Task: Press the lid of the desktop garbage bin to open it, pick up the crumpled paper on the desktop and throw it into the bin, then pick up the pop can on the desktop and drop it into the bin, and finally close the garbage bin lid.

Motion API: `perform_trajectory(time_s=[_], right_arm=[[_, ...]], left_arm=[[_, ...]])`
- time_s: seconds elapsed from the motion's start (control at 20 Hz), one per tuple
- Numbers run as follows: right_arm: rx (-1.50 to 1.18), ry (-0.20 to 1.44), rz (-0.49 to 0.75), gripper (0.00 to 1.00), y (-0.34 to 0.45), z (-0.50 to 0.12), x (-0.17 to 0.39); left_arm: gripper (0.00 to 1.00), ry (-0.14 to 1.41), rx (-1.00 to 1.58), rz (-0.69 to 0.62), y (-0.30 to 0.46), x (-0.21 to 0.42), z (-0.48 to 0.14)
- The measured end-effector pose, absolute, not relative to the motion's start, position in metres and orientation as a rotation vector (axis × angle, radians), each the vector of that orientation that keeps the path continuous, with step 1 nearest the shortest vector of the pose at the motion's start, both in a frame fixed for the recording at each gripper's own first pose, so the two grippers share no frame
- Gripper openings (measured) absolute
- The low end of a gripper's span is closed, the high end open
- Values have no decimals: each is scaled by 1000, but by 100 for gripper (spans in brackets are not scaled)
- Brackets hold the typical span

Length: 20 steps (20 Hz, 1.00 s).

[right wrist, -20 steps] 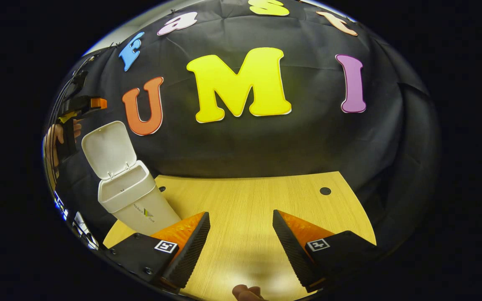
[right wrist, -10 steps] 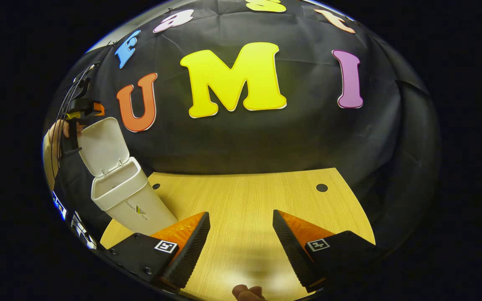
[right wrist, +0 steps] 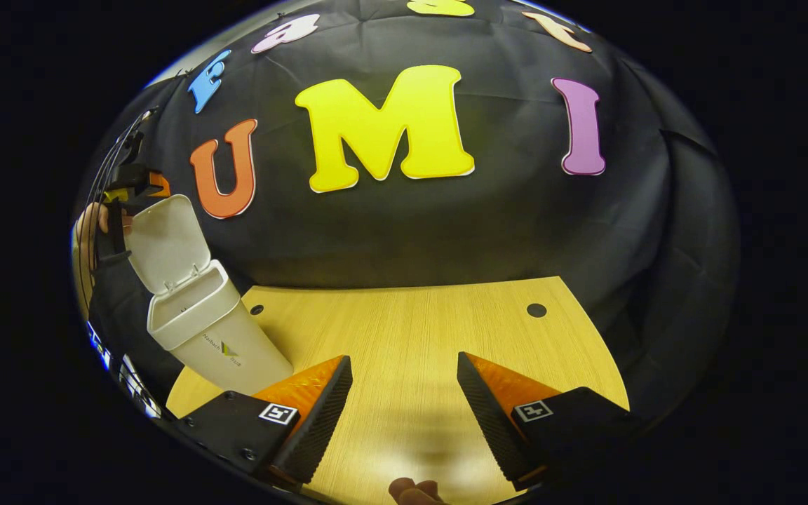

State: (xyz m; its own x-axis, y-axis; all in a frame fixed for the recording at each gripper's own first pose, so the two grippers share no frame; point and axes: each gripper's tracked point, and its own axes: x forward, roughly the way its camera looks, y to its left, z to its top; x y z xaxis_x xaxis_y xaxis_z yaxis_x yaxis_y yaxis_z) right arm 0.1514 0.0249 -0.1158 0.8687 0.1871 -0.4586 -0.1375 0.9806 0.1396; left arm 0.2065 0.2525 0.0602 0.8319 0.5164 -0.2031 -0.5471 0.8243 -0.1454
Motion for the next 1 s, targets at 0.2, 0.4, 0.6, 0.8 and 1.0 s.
perform_trajectory(time_s=[0.2, 0.4, 0.6, 0.8, 1.0], right_arm=[[86, 491, 180, 95, 23, -117, 143], [78, 482, 188, 96, 15, -117, 135], [85, 488, 195, 96, 5, -124, 128], [92, 487, 209, 96, -1, -129, 121], [89, 495, 241, 96, -4, -133, 118]], left_arm=[[99, 140, -193, 554, 220, 193, 47], [99, 127, -243, 537, 192, 181, 28], [95, 133, -192, 524, 171, 171, 5], [98, 152, -201, 519, 155, 164, -18], [98, 173, -190, 512, 141, 161, -41]])
